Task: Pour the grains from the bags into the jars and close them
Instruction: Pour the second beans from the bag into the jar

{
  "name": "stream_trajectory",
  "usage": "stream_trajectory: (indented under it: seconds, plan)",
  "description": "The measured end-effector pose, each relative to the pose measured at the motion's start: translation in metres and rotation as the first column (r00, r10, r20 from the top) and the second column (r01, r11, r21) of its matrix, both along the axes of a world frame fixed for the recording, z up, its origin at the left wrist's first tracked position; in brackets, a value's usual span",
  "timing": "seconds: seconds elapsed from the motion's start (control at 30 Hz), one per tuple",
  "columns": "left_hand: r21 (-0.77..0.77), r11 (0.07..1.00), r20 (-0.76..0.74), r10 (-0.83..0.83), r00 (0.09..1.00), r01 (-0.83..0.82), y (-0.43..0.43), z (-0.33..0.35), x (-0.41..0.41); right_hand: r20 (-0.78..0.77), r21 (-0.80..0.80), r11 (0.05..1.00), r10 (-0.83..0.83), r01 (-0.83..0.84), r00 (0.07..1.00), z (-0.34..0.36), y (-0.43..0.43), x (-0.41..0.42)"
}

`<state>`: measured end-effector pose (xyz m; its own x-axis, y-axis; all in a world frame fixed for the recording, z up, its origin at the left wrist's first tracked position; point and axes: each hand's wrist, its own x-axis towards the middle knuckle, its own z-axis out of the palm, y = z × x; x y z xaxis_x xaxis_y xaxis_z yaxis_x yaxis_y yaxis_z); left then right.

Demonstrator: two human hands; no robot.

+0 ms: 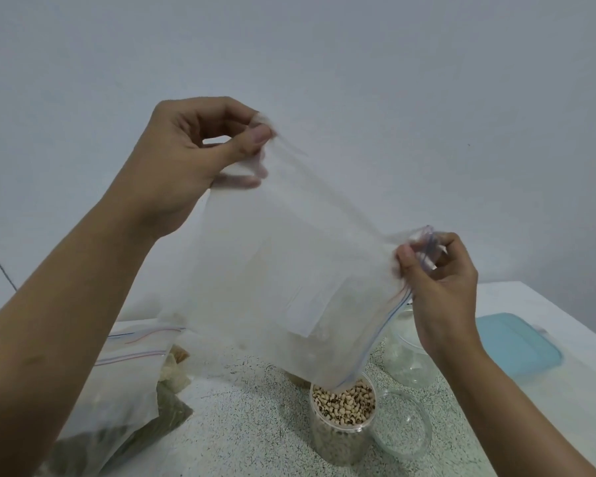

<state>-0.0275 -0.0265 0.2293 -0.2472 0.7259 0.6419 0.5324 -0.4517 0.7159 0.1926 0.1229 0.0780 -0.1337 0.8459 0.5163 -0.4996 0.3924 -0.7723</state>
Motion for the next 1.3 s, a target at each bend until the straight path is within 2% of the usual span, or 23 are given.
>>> stream_trajectory:
  seconds: [0.23, 0.33, 0.47, 0.6, 0.7, 0.83, 1.03, 1.1, 1.3]
  plan:
    - [0.027, 0.991, -0.063, 0.135, 0.989, -0.134, -0.001, -0.029, 0.001, -0.049, -0.063, 0.998, 0.027, -0.030, 0.998, -0.013, -0.005, -0.006]
    - [-0.043, 0.986, -0.147, 0.155, 0.977, -0.162, -0.003, -0.043, -0.002, -0.051, -0.090, 0.995, 0.027, -0.031, 0.998, -0.015, -0.005, -0.007]
    - [-0.163, 0.979, -0.039, 0.119, 0.992, -0.124, -0.017, -0.073, -0.016, -0.056, -0.102, 0.994, 0.032, -0.037, 0.998, -0.018, -0.002, -0.008]
    - [-0.288, 0.932, -0.140, 0.188, 0.972, -0.222, -0.030, -0.117, -0.034, -0.063, -0.131, 0.991, 0.023, -0.031, 0.998, -0.021, 0.002, -0.008]
    - [-0.228, 0.938, -0.183, 0.221, 0.958, -0.260, -0.028, -0.126, -0.035, -0.081, -0.187, 0.981, 0.028, -0.043, 0.996, -0.023, 0.006, -0.009]
    - [-0.070, 0.959, -0.233, 0.252, 0.939, -0.275, -0.017, -0.110, -0.021, -0.093, -0.261, 0.964, 0.029, -0.052, 0.995, -0.026, 0.014, -0.007]
    - [0.071, 0.950, -0.454, 0.302, 0.838, -0.304, 0.004, -0.080, 0.004, -0.134, -0.360, 0.932, -0.016, -0.033, 0.991, -0.030, 0.022, -0.003]
    - [0.070, 0.953, -0.512, 0.288, 0.810, -0.294, 0.012, -0.070, 0.007, -0.125, -0.406, 0.914, -0.043, -0.011, 0.991, -0.033, 0.023, -0.002]
    - [-0.020, 0.990, -0.501, 0.114, 0.858, -0.143, 0.032, -0.044, 0.028, -0.103, -0.514, 0.857, -0.110, 0.042, 0.989, -0.038, 0.032, -0.002]
